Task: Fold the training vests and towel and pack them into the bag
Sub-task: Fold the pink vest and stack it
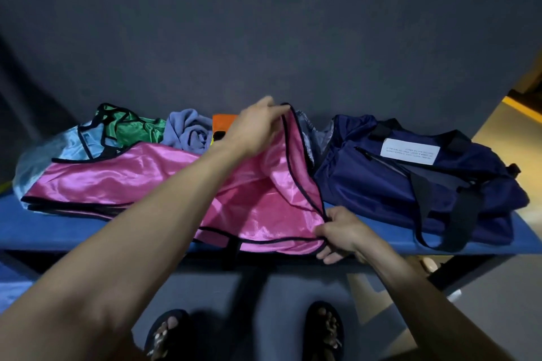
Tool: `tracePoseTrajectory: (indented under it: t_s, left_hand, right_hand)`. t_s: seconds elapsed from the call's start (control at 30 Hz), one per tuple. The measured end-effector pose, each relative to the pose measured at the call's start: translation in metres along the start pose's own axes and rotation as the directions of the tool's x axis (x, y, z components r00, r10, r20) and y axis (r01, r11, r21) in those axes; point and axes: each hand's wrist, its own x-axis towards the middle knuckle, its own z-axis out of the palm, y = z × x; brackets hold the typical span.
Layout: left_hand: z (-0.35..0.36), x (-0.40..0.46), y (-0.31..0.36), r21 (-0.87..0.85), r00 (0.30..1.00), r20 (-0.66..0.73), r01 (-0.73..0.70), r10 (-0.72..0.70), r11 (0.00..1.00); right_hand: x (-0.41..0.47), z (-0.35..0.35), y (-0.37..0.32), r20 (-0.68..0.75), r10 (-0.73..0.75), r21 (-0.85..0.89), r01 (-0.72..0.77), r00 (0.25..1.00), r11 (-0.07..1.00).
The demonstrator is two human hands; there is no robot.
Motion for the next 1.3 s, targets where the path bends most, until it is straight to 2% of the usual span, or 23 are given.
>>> tracePoseTrajectory:
  t_s: [0.17, 0.33, 0.43, 0.5, 0.57, 0.63, 0.77, 0.8, 0.83, 0.93, 1.1, 1.3]
  left_hand:
    - [0.01, -0.013, 0.0, -0.043, 0.997, 0.004, -0.082, 0.082, 0.996]
    - [0.004, -0.013, -0.006, -0.054, 0.993, 0.075, -0.085, 0.089, 0.995]
    - [-0.005, -0.015, -0.009, -0.11, 0.997, 0.066, -0.034, 0.041, 0.993]
    - [-0.012, -0.014, -0.012, -0.129, 0.997, 0.068, -0.021, 0.03, 0.991]
    - [-0.022, -0.015, -0.012, -0.1, 0.993, 0.076, -0.079, 0.087, 0.992]
    - [-0.031, -0.015, -0.01, -0.067, 0.987, 0.083, -0.135, 0.14, 0.989]
    - [-0.042, -0.013, -0.007, -0.049, 0.975, 0.055, -0.211, 0.214, 0.976]
    - [-0.043, -0.012, -0.008, -0.049, 0.975, 0.044, -0.215, 0.217, 0.975]
    - [-0.045, -0.011, -0.009, -0.048, 0.976, 0.037, -0.212, 0.214, 0.976]
    - [-0.049, -0.009, -0.012, -0.037, 0.979, 0.038, -0.201, 0.202, 0.979]
    - [-0.053, -0.01, -0.011, -0.048, 0.976, 0.029, -0.215, 0.217, 0.975]
    - [-0.058, -0.011, -0.013, -0.051, 0.973, 0.03, -0.226, 0.227, 0.973]
  right_hand:
    - [-0.002, 0.003, 0.0, -0.009, -0.008, -0.058, 0.007, 1.0, 0.998]
    - [0.002, -0.001, 0.002, -0.191, -0.095, -0.108, 0.076, 0.977, 0.991]
    - [0.005, -0.006, 0.002, -0.286, -0.139, -0.137, 0.103, 0.948, 0.985]
    - [0.005, -0.009, 0.002, -0.293, -0.17, -0.241, 0.099, 0.941, 0.965]
    - [0.005, -0.008, 0.0, -0.301, -0.229, -0.419, 0.088, 0.926, 0.904]
    - [0.005, -0.003, -0.007, -0.347, -0.362, -0.498, 0.157, 0.865, 0.853]
    - [0.003, 0.012, -0.035, -0.427, -0.644, -0.578, 0.356, 0.634, 0.734]
    - [0.004, 0.015, -0.039, -0.42, -0.677, -0.6, 0.375, 0.604, 0.707]
    - [0.006, 0.017, -0.042, -0.404, -0.683, -0.61, 0.378, 0.608, 0.696]
    - [0.013, 0.023, -0.047, -0.348, -0.611, -0.623, 0.311, 0.711, 0.718]
    - [0.029, 0.023, -0.05, -0.446, -0.537, -0.599, 0.206, 0.716, 0.774]
    - [0.042, 0.019, -0.05, -0.447, -0.446, -0.421, 0.257, 0.776, 0.87]
